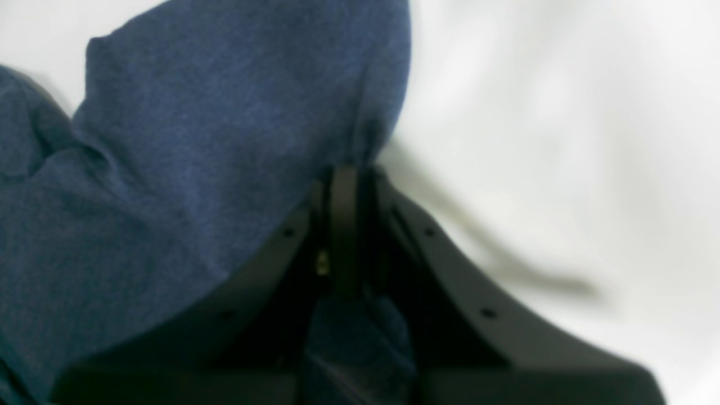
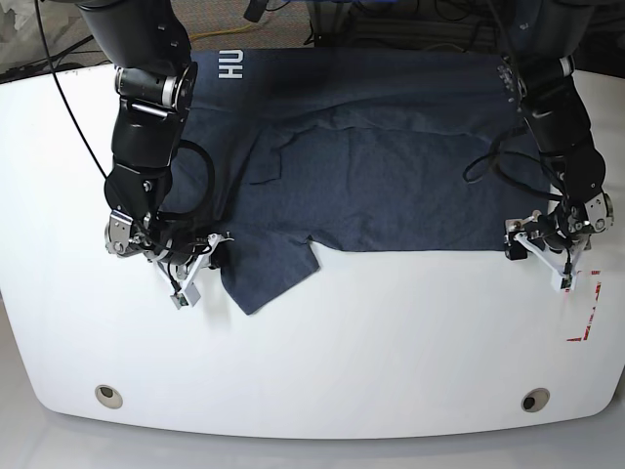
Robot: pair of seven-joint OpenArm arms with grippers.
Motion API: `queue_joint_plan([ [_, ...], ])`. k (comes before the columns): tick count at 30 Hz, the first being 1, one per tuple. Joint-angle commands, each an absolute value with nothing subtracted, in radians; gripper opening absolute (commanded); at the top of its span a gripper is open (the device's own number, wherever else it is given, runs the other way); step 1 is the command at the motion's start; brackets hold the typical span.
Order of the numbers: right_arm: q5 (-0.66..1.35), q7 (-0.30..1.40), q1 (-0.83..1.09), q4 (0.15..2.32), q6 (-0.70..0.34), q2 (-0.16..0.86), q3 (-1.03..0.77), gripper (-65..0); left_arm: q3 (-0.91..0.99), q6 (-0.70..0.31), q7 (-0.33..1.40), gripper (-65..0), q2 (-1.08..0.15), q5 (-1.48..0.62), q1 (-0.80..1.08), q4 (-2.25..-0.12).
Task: Fold the T-shirt properly
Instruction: 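Fold the side edges over toward the collar with both grippers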
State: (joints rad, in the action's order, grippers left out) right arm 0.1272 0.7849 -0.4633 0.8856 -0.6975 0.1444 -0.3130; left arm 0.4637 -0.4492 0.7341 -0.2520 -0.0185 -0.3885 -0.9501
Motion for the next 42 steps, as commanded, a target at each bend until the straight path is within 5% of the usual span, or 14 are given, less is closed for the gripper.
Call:
queue_joint_plan([
  [1,0.124,0.791,-0.489,0.900,-0.698,0.154,-0.312,-62.0,0.464,-0.453,0.751,-22.5,-0.259,-0.021,-0.407,-0.955],
  [5,0.124,0.792,-0.493,0.900,-0.698,0.154,-0.312,-62.3,0.466,-0.450,0.727,-55.7,-0.257,-0.022,-0.409,-0.954],
  [7,0.124,0.792,-0.510,0.905,-0.698,0.154,-0.312,-64.0,0.466,-0.450,0.705,-64.0,-0.255,-0.021,-0.409,-0.955],
  [26,0.127,1.063,-0.524,1.328,-0.698,0.214,-0.315,-65.0,0.467,-0.535,0.799,-65.0,-0.209,-0.021,-0.338,-1.383],
  [42,0.127,1.268,-0.229,1.828,-0.698,0.214,-0.321,-65.0,0.466,-0.544,0.997,-65.0,-0.136,-0.022,-0.074,-1.793],
])
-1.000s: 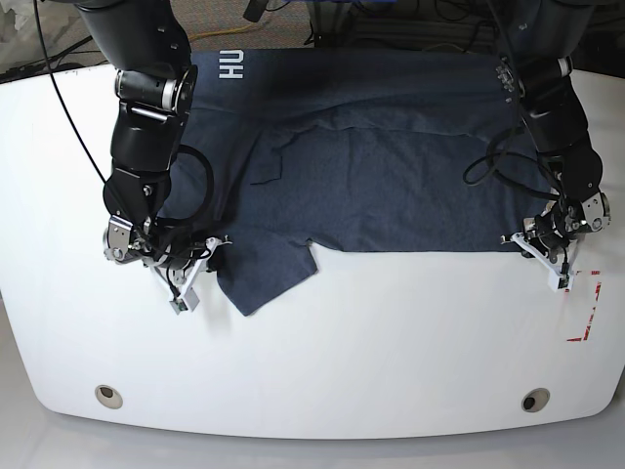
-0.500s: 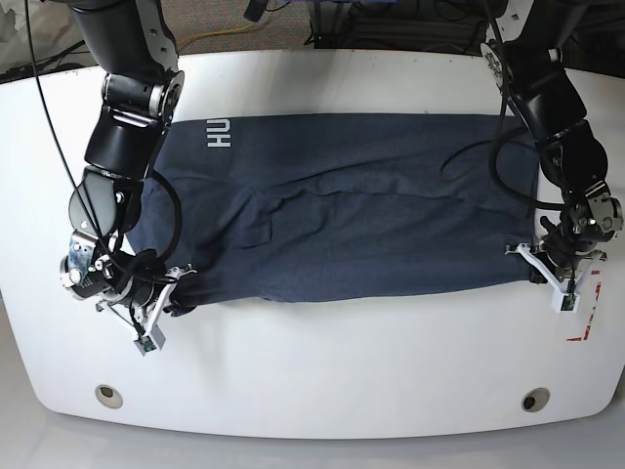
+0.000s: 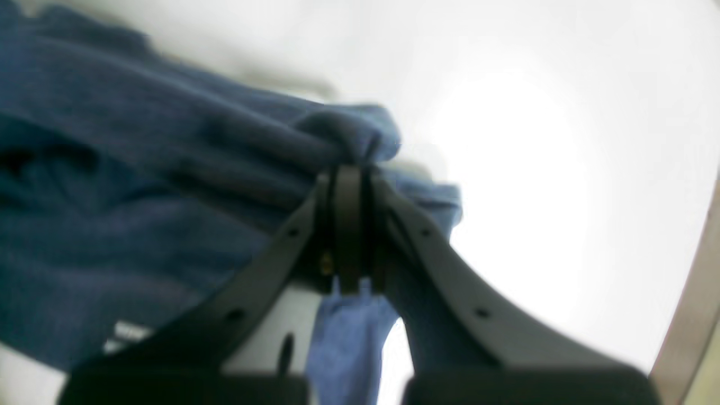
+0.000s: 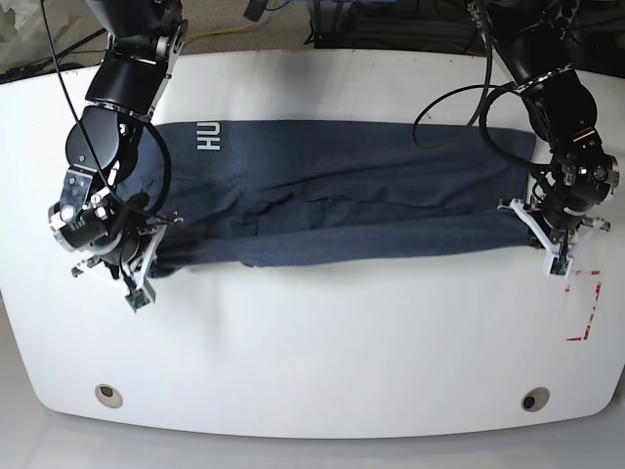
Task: Fold the T-shirt properly
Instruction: 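Fold the side edges over toward the collar with both grippers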
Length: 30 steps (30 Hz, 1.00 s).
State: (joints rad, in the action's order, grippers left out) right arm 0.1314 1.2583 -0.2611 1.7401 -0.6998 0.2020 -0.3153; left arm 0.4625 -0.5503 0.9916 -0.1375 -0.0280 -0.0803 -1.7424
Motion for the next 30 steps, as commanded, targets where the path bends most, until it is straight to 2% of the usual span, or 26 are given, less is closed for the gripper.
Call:
queue_joint_plan([
  [1,0.127,1.270,-0.200,1.856,-0.698,0.214,-0.321,-65.0,0.469,-0.549,1.006,-65.0,-0.128,-0.022,-0.056,-1.814],
  [7,0.127,1.271,-0.053,1.956,-0.698,0.199,-0.355,-65.0,0.469,-0.564,1.021,-65.0,-0.124,-0.021,0.062,-1.876],
  [13,0.128,1.267,0.024,1.929,-0.698,0.177,-0.415,-65.0,0.469,-0.581,1.018,-64.6,-0.128,-0.018,0.134,-1.873],
  [14,0.128,1.267,0.031,1.920,-0.698,0.177,-0.418,-64.2,0.466,-0.585,1.020,-64.4,-0.128,-0.018,0.143,-1.873],
  [15,0.128,1.267,0.042,1.906,-0.698,0.177,-0.421,-59.6,0.464,-0.599,1.020,-63.2,-0.130,-0.016,0.153,-1.873],
  [18,0.128,1.265,0.062,1.871,-0.698,0.177,-0.423,-42.3,0.464,-0.625,1.023,-48.7,-0.142,-0.016,0.163,-1.873],
  [20,0.128,1.264,0.073,1.867,-0.698,0.177,-0.433,-29.5,0.464,-0.630,1.038,-32.2,-0.143,-0.016,0.166,-1.873],
  [21,0.128,1.264,0.074,1.868,-0.698,0.177,-0.447,-25.2,0.464,-0.630,1.043,-25.4,-0.143,-0.016,0.166,-1.873],
  [23,0.130,1.270,0.073,1.886,-0.698,0.177,-0.486,-21.7,0.464,-0.630,1.049,-18.1,-0.143,-0.016,0.168,-1.880],
  [30,0.295,1.273,0.054,1.948,-0.698,0.185,-0.539,-22.7,0.464,-0.662,1.049,-17.5,-0.159,-0.024,0.163,-1.971],
])
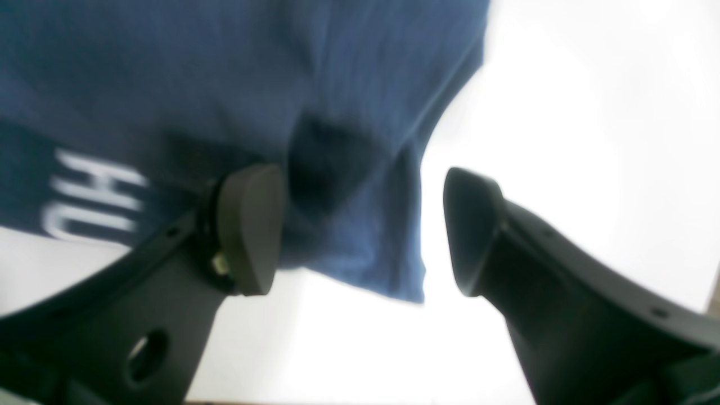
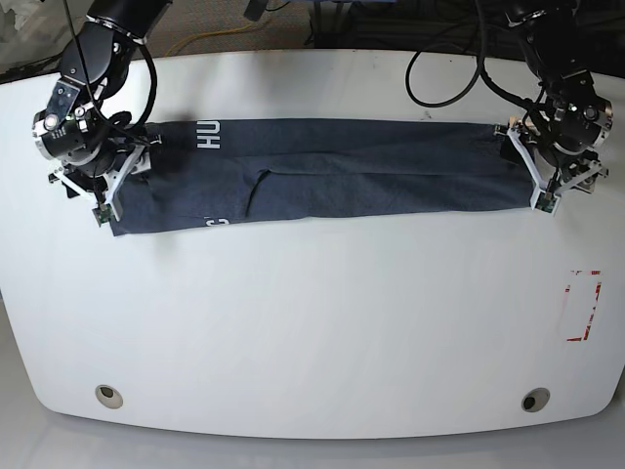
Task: Fold the T-shirt properly
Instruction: 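Fold the side edges over toward the collar with both grippers, then release the strip and shift the left gripper inward along it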
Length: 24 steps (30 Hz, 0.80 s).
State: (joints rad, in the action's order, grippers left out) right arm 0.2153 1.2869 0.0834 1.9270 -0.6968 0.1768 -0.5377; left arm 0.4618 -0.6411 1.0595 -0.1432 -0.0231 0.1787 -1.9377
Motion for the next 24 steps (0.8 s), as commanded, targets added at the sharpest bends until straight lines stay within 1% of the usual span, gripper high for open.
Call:
queue_joint_plan([
  [1,0.323,1.273,0.042,1.945,-0.698,0.185,-0.539,-22.7,0.464,-0.693,1.049,-17.5,-0.157,-0.024,0.159,-1.974],
  [3,0.348,1.273,0.035,1.943,-0.698,0.180,-0.535,-22.7,0.463,-0.698,1.049,-17.6,-0.157,-0.024,0.140,-1.972],
  [6,0.371,1.273,0.008,1.913,-0.698,0.162,-0.521,-22.7,0.461,-0.698,1.049,-21.1,-0.154,-0.024,0.105,-1.966],
  [9,0.364,1.268,-0.013,1.831,-0.698,0.140,-0.489,-22.7,0.426,-0.698,1.049,-23.7,-0.124,-0.016,0.073,-1.928],
  [14,0.366,1.233,-0.024,1.690,-0.698,0.136,-0.476,-22.8,0.392,-0.698,1.049,-25.3,-0.120,-0.015,0.064,-1.839],
  [17,0.363,1.173,-0.024,1.606,-0.698,0.147,-0.476,-22.8,0.397,-0.698,1.049,-25.4,-0.122,-0.015,0.067,-1.787],
  [20,0.363,1.112,-0.022,1.508,-0.698,0.203,-0.476,-22.8,0.395,-0.698,1.044,-25.4,-0.163,-0.016,0.110,-1.753],
  [24,0.363,1.041,-0.019,1.412,-0.698,0.249,-0.476,-22.8,0.400,-0.698,1.036,-25.4,-0.186,-0.018,0.125,-1.732],
])
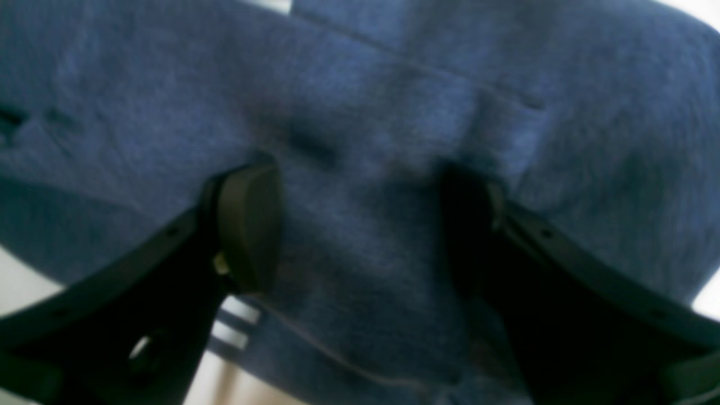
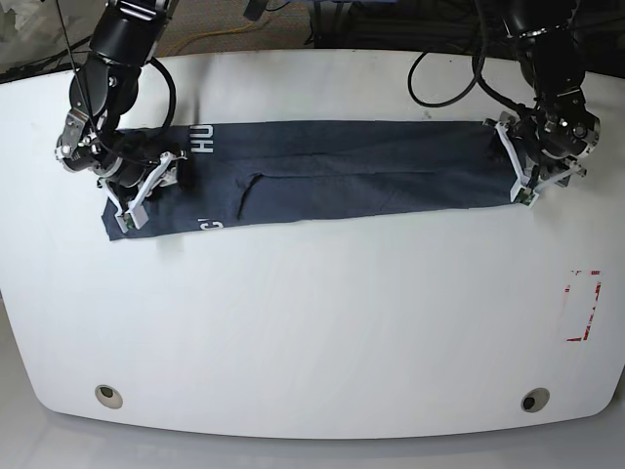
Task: Fold the T-shirt properly
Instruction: 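Release the strip and shift the left gripper inward along it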
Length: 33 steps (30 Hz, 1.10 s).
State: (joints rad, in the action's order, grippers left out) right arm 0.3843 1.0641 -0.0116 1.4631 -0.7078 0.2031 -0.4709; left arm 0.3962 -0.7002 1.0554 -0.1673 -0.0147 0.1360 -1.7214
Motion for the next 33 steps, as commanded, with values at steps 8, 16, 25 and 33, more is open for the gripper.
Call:
queue_joint_plan([
  [8,0.375,1.020,-0.022,1.376,-0.698,0.283,-0.476,-22.8,0.458,-0.698,0.998,-24.6,-0.166,-0.054,0.117,-1.807],
  [16,0.375,1.020,-0.022,1.377,-0.698,0.278,-0.476,-22.8,0.598,-0.698,1.115,-13.1,-0.156,-0.361,0.111,-1.851],
  [25,0.375,1.020,-0.015,1.428,-0.698,0.275,-0.476,-22.8,0.615,-0.698,1.093,-12.9,-0.148,-0.463,0.102,-1.679],
  [33,0.377,1.020,-0.018,1.434,-0.698,0.275,-0.475,-22.8,0.697,-0.698,1.090,-12.8,-0.114,-0.463,0.058,-1.538],
])
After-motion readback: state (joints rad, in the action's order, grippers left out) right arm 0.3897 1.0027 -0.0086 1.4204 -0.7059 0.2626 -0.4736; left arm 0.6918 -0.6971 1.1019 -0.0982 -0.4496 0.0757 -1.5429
